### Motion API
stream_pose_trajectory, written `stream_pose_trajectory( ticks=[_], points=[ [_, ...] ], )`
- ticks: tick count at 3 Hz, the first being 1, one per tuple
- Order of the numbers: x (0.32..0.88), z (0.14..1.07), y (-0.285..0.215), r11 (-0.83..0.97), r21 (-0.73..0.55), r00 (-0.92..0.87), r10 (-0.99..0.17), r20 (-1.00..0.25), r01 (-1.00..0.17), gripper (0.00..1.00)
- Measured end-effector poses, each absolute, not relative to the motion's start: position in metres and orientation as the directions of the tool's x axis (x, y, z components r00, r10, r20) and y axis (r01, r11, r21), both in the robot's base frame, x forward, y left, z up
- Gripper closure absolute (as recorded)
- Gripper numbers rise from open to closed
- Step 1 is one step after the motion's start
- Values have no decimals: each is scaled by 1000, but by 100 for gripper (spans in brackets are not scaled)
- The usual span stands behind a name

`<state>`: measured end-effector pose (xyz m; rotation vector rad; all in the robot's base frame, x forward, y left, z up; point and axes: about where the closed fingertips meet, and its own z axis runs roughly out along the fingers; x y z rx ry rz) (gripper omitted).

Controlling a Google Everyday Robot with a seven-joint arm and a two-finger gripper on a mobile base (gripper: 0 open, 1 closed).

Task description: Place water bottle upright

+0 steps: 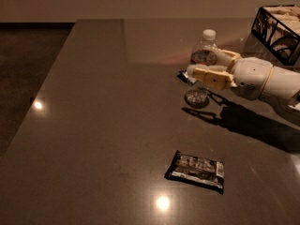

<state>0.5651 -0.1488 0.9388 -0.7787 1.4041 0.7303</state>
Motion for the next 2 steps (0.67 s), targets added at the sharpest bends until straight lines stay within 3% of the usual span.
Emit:
stream_pose_trajectory(
  ticks=[2],
  points=[
    [565, 939, -147, 561, -41, 41, -13, -999, -827, 0]
  ],
)
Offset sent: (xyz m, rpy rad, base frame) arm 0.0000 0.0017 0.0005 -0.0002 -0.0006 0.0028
